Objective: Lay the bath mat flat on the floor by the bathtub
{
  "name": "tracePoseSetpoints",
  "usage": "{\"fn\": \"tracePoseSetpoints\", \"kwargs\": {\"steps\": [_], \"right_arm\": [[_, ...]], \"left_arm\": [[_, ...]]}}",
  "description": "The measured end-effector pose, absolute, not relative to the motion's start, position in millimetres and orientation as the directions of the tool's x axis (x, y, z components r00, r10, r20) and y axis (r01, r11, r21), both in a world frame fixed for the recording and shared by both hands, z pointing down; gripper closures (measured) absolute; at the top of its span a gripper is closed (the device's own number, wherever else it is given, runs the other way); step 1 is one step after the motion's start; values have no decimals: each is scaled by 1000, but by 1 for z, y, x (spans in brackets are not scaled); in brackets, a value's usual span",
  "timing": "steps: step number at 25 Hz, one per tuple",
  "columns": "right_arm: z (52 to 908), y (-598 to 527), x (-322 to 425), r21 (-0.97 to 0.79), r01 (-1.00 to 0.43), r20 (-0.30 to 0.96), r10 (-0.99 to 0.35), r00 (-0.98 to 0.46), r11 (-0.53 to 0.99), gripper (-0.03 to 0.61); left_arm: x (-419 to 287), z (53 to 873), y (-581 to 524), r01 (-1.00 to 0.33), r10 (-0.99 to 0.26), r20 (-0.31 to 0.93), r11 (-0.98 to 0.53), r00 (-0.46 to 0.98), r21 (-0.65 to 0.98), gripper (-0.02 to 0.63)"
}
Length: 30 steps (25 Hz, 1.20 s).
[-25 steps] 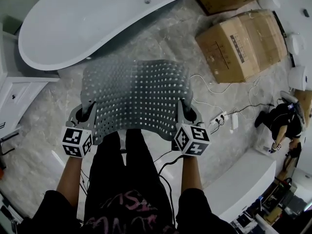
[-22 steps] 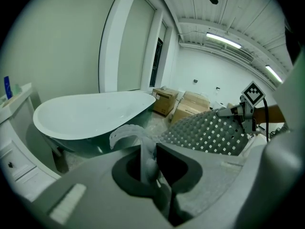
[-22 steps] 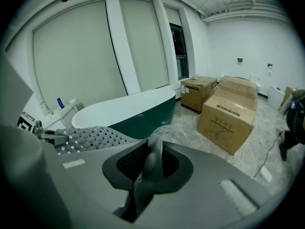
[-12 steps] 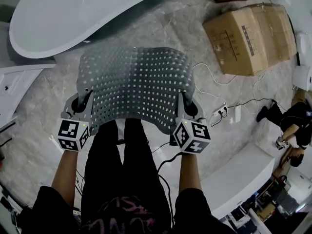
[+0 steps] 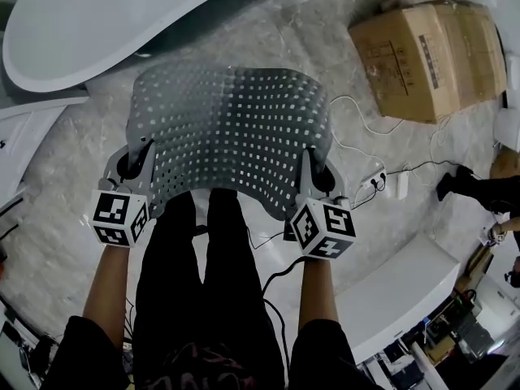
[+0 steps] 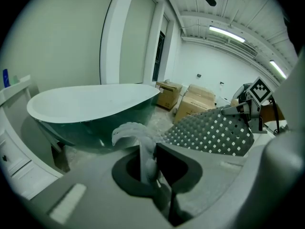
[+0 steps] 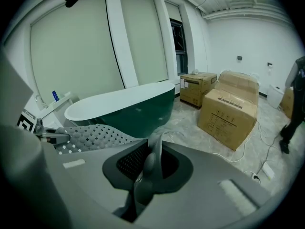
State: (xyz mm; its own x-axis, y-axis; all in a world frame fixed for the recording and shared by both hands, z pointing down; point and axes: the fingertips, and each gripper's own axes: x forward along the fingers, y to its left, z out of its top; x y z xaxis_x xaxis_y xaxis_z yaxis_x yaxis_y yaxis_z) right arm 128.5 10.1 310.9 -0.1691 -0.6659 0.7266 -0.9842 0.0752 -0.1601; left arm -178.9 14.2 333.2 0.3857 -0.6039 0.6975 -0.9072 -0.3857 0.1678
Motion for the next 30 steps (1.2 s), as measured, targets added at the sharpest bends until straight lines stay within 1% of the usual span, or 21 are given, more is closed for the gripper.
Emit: {"fn": "tracePoseSetpoints", "kwargs": {"steps": [10,17,25,30], "right_arm": [[341,5,145,-173,-983,735,-656,-168,58,528],[366,3,142,-167,-985,743,-650,-159,51,528],[389,6,159,-170,-985,757,-635,-156,39,528],[407,4,161,-165,-986,762,-630,-149,33,528]], "left_arm": [[-165,364,1,-916,-596,714,-366,368,167,583],[-168,388,-3,-909,-581,723,-383,373,161,583],[-150,413,-5,-904,-553,745,-398,374,159,583],[-151,434,-10,-900,-541,751,-406,378,160,583]]}}
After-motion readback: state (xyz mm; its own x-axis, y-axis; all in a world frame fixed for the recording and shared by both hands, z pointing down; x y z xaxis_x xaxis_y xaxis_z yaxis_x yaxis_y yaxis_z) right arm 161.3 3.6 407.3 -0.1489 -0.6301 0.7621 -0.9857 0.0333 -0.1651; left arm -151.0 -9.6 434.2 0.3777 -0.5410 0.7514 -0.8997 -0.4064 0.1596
